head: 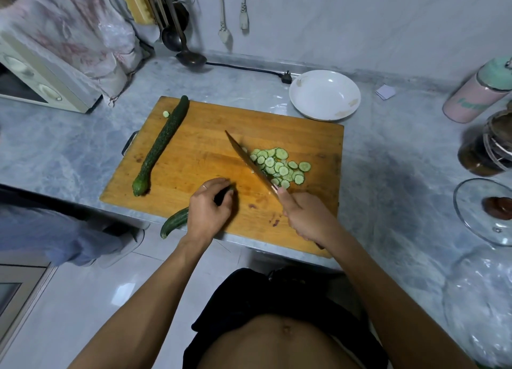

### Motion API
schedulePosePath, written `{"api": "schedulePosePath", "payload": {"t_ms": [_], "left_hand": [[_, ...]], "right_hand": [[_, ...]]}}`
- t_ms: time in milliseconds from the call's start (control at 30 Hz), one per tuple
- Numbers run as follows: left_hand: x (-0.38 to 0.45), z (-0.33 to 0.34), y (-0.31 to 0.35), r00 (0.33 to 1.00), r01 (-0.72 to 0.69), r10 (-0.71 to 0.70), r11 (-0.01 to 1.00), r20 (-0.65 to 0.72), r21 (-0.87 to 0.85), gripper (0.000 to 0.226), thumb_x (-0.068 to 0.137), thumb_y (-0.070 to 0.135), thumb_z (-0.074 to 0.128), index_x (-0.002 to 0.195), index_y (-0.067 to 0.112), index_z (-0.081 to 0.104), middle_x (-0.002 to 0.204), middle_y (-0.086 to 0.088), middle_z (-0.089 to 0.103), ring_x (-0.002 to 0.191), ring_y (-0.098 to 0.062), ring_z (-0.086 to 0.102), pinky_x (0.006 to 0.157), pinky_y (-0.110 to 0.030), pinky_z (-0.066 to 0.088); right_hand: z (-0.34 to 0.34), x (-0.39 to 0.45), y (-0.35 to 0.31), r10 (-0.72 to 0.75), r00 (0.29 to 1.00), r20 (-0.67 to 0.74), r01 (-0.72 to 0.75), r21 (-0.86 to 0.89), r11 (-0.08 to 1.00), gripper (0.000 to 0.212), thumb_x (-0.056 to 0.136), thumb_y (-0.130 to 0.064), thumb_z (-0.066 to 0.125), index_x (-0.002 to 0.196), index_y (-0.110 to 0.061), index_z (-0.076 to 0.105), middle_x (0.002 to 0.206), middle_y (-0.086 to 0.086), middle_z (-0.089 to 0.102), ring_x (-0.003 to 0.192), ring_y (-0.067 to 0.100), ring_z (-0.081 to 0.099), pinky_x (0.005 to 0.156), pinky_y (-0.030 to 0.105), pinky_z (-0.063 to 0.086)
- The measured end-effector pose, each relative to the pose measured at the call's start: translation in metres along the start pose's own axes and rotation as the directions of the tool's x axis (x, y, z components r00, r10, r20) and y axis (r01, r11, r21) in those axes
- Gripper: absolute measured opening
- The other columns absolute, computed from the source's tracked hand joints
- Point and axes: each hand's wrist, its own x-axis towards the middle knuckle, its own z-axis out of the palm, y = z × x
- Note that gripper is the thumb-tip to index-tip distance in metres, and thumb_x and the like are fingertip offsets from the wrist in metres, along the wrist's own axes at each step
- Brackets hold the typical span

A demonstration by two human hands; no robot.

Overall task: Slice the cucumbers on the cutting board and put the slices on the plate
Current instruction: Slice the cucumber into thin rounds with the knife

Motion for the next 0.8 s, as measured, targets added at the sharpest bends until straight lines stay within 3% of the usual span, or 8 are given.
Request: {"api": "schedulePosePath", "payload": {"t_ms": [100, 200, 300, 367, 467, 634, 734, 800], "left_hand": [[0.002, -0.014, 0.018, 0.977, -0.065, 0.037, 0.99, -0.21, -0.124, 0.018, 0.087, 0.003, 0.065, 0.101, 0.005, 0.076, 0.111, -0.007, 0.07, 0.106, -0.014, 0.063, 0.093, -0.026, 0.049], [0.011, -0.029, 0.035, 0.924, -0.274, 0.242, 0.959, -0.295, -0.071, 0.014, 0.084, 0.003, 0.063, 0.091, 0.003, 0.075, 0.101, -0.008, 0.07, 0.099, -0.023, 0.065, 0.088, -0.037, 0.048], [0.026, -0.033, 0.042, 0.936, -0.346, 0.348, 0.937, 0.053, -0.046, 0.017, 0.079, 0.015, 0.058, 0.082, 0.011, 0.074, 0.091, 0.0, 0.069, 0.089, -0.02, 0.063, 0.083, -0.043, 0.05], [0.031, -0.031, 0.046, 0.903, -0.304, 0.301, 0.952, 0.308, -0.039, 0.023, 0.077, 0.026, 0.053, 0.082, 0.015, 0.073, 0.09, 0.005, 0.066, 0.088, -0.017, 0.06, 0.081, -0.041, 0.051], [0.042, -0.025, 0.045, 0.847, -0.261, 0.208, 0.964, 0.49, 0.042, 0.029, 0.078, 0.039, 0.057, 0.096, 0.023, 0.073, 0.103, 0.007, 0.064, 0.099, -0.011, 0.053, 0.087, -0.033, 0.048], [0.066, -0.012, 0.042, 0.794, -0.174, 0.088, 0.981, 0.601, 0.086, 0.021, 0.088, 0.038, 0.07, 0.106, 0.028, 0.07, 0.115, 0.004, 0.062, 0.111, -0.017, 0.056, 0.094, -0.036, 0.049], [0.069, -0.012, 0.05, 0.881, -0.115, 0.015, 0.977, 0.474, 0.182, 0.022, 0.089, 0.034, 0.069, 0.109, 0.026, 0.07, 0.123, 0.0, 0.062, 0.113, -0.023, 0.058, 0.091, -0.035, 0.049], [0.066, -0.018, 0.057, 0.917, -0.044, -0.069, 0.961, 0.392, 0.272, 0.033, 0.087, 0.045, 0.069, 0.113, 0.026, 0.069, 0.128, -0.002, 0.06, 0.116, -0.026, 0.057, 0.09, -0.035, 0.048]], "right_hand": [[-0.007, -0.004, 0.011, -0.112, 0.994, -0.005, 0.109, -0.192, 0.975, 0.057, 0.101, -0.057, 0.033, 0.071, -0.011, 0.049, 0.064, 0.007, 0.054, 0.058, 0.027, 0.054, 0.056, 0.041, 0.043], [-0.011, -0.009, 0.017, -0.195, 0.981, 0.016, 0.184, -0.414, 0.891, 0.049, 0.098, -0.059, 0.04, 0.081, -0.016, 0.054, 0.072, 0.001, 0.059, 0.065, 0.02, 0.057, 0.062, 0.04, 0.05], [-0.014, -0.013, 0.018, -0.259, 0.965, 0.038, 0.237, -0.541, 0.807, 0.049, 0.097, -0.061, 0.041, 0.092, -0.014, 0.057, 0.079, 0.0, 0.062, 0.067, 0.019, 0.058, 0.062, 0.037, 0.049], [-0.013, -0.015, 0.019, -0.299, 0.953, 0.042, 0.267, -0.578, 0.771, 0.052, 0.097, -0.061, 0.04, 0.095, -0.012, 0.056, 0.08, 0.001, 0.063, 0.067, 0.021, 0.06, 0.061, 0.037, 0.049], [-0.01, -0.018, 0.02, -0.318, 0.947, 0.039, 0.275, -0.607, 0.745, 0.051, 0.097, -0.062, 0.039, 0.095, -0.013, 0.054, 0.08, 0.002, 0.062, 0.07, 0.024, 0.061, 0.058, 0.035, 0.044], [-0.008, -0.018, 0.019, -0.309, 0.951, 0.025, 0.258, -0.616, 0.744, 0.052, 0.098, -0.061, 0.038, 0.098, -0.012, 0.056, 0.075, -0.001, 0.055, 0.065, 0.02, 0.053, 0.059, 0.035, 0.043], [-0.009, -0.016, 0.021, -0.281, 0.96, 0.011, 0.23, -0.604, 0.763, 0.055, 0.097, -0.062, 0.038, 0.097, -0.011, 0.058, 0.078, 0.0, 0.059, 0.064, 0.019, 0.052, 0.06, 0.036, 0.046], [-0.01, -0.015, 0.024, -0.285, 0.959, -0.004, 0.226, -0.598, 0.769, 0.058, 0.095, -0.064, 0.037, 0.097, -0.011, 0.059, 0.081, 0.002, 0.065, 0.067, 0.021, 0.059, 0.062, 0.036, 0.049]]}}
